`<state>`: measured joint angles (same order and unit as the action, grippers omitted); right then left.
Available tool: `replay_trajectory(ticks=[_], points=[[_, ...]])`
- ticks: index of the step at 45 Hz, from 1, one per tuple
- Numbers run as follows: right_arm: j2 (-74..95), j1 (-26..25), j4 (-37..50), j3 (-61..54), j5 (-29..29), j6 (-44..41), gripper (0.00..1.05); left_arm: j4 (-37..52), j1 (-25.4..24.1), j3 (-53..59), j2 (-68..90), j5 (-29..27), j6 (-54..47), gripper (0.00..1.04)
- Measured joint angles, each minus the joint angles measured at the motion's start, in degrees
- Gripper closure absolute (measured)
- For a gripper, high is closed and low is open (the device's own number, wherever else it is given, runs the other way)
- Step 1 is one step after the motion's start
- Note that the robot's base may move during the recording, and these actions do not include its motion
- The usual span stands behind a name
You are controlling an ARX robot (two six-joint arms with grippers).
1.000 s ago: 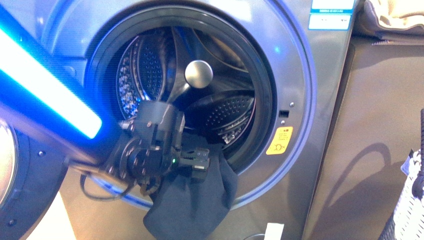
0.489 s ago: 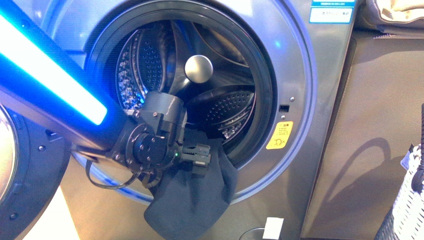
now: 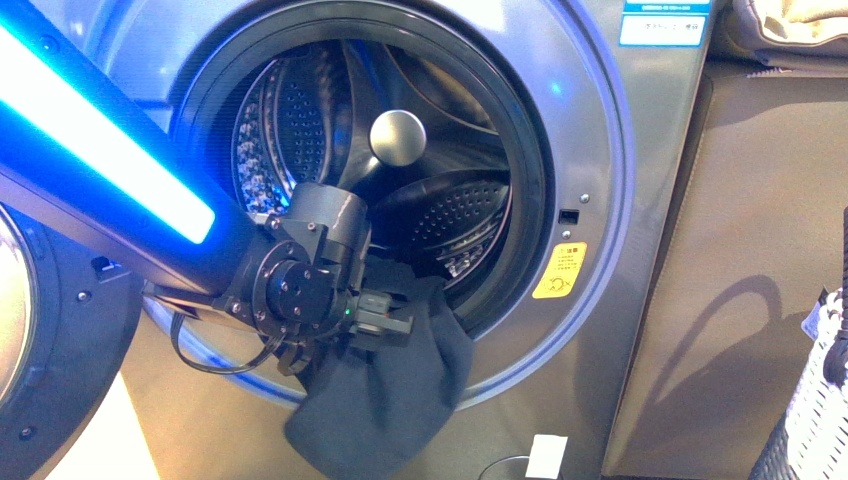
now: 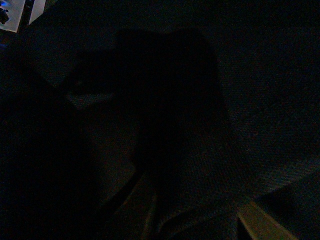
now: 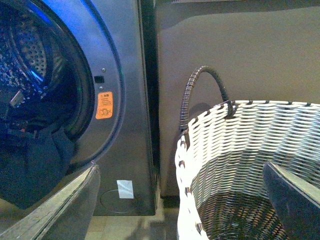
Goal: Collect clothes from washing machine
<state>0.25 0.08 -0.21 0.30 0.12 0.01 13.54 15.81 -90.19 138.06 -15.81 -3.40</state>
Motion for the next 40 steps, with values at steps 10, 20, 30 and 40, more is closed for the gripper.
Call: replay_trajectory(ticks=[10, 20, 30, 40], points=[[0.0, 0.0, 0.0, 0.0, 0.0, 0.0, 0.08, 4.2, 0.5, 4.2, -2.3, 2.0, -1.4, 0.95], [0.0, 0.0, 0.0, 0.0, 0.0, 0.0, 0.08, 7.7, 1.0, 10.9, -6.6, 4.8, -2.7, 0.95], [0.0, 0.0, 0.0, 0.0, 0.0, 0.0, 0.08, 11.7, 1.4, 21.3, -15.9, 9.2, -2.7, 0.95], [0.0, 0.0, 0.0, 0.0, 0.0, 0.0, 0.08, 14.1, 1.5, 28.3, -25.0, 11.8, -1.9, 0.95]])
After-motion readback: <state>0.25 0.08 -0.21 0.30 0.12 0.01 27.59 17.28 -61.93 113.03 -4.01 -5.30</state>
